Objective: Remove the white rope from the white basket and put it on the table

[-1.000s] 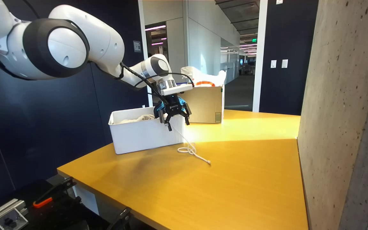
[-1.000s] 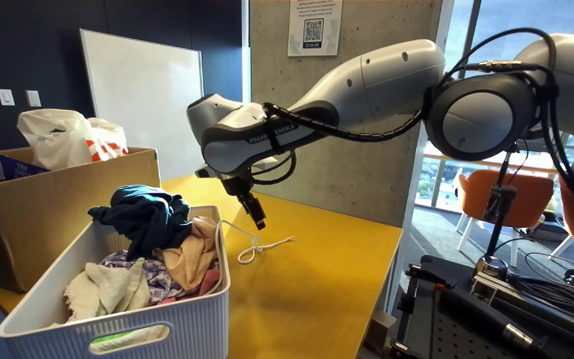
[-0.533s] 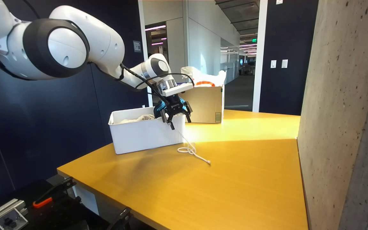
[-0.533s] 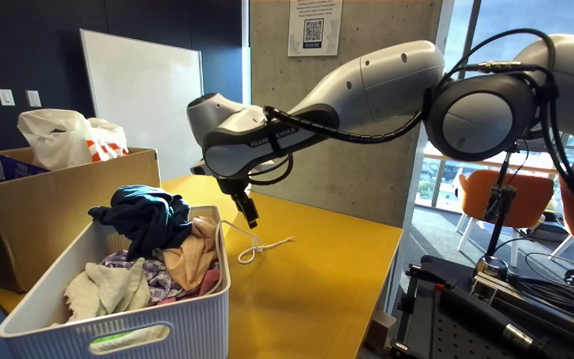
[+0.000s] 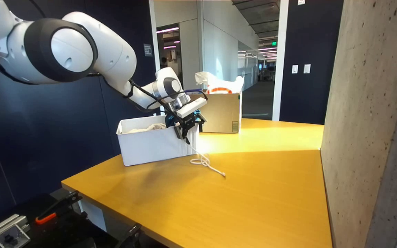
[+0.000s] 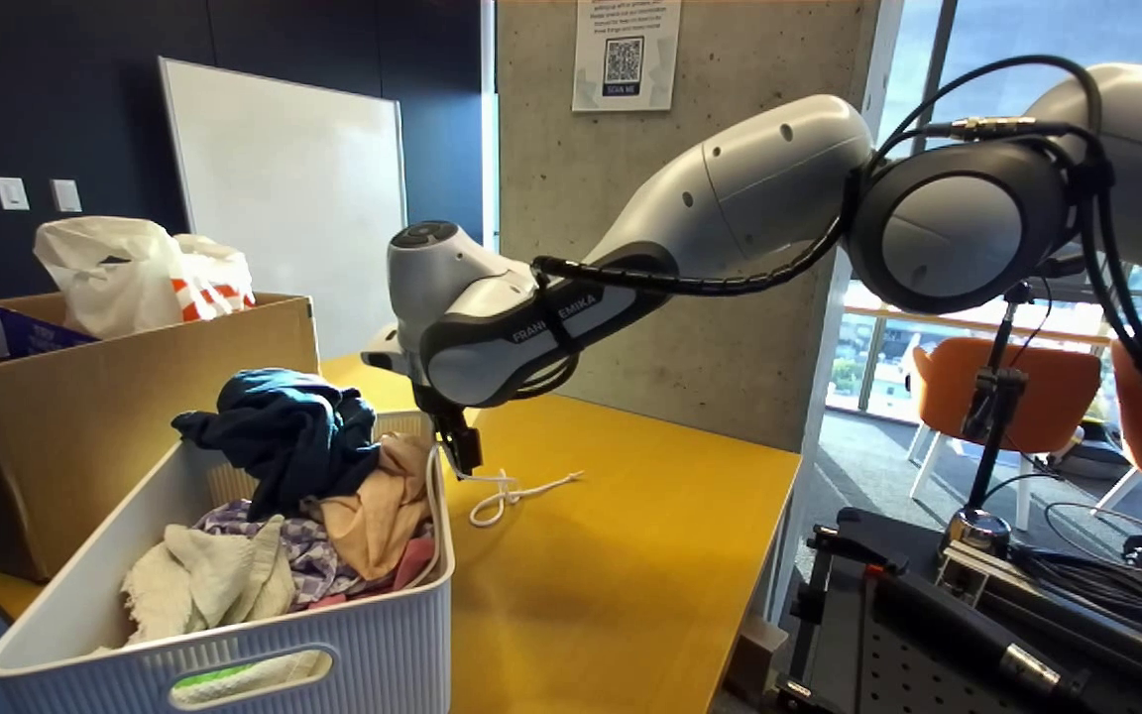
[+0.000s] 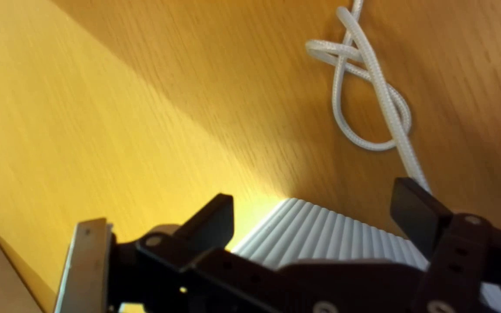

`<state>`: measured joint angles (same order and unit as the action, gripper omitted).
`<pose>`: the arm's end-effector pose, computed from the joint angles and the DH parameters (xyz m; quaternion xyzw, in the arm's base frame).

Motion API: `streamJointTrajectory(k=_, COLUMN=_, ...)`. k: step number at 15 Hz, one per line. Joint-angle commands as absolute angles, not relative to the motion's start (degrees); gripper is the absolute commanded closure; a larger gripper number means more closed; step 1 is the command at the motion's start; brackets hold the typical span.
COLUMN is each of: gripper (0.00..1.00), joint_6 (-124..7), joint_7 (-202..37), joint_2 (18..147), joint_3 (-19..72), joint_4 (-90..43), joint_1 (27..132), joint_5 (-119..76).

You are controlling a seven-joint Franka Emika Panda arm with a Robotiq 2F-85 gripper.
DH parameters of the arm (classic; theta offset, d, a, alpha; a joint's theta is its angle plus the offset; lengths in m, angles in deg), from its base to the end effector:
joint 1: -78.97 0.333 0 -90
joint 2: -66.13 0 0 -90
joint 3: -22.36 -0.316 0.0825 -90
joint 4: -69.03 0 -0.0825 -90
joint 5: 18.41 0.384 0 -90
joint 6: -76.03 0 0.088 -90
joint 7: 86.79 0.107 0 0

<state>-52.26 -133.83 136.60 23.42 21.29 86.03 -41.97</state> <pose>0.8055 0.0799 0.1646 0.8176 0.5406 0.0180 0.1976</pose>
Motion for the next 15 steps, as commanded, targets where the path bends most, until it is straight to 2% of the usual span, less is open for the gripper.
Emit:
streamJointTrajectory(k=1, gripper=0.00, joint_6=-60.71, joint_7=-126.60, joint_2=129.63, joint_3=27.31, joint_4=7.74, joint_1=87.52, joint_5=-46.49)
streamJointTrajectory(k=8, gripper=0.00, joint_6=-76.58, joint_7=-102.46, joint_2=120.84, joint_3=39.45, joint_4=-10.01, joint_1=94.24, joint_5=-62.87)
streamJointTrajectory(k=15, gripper=0.00, joint_6=-87.74, joint_7=-94.60, joint_2=110.44, joint_3=36.98, joint_4=-28.29, joint_1=93.07, joint_5=-75.84)
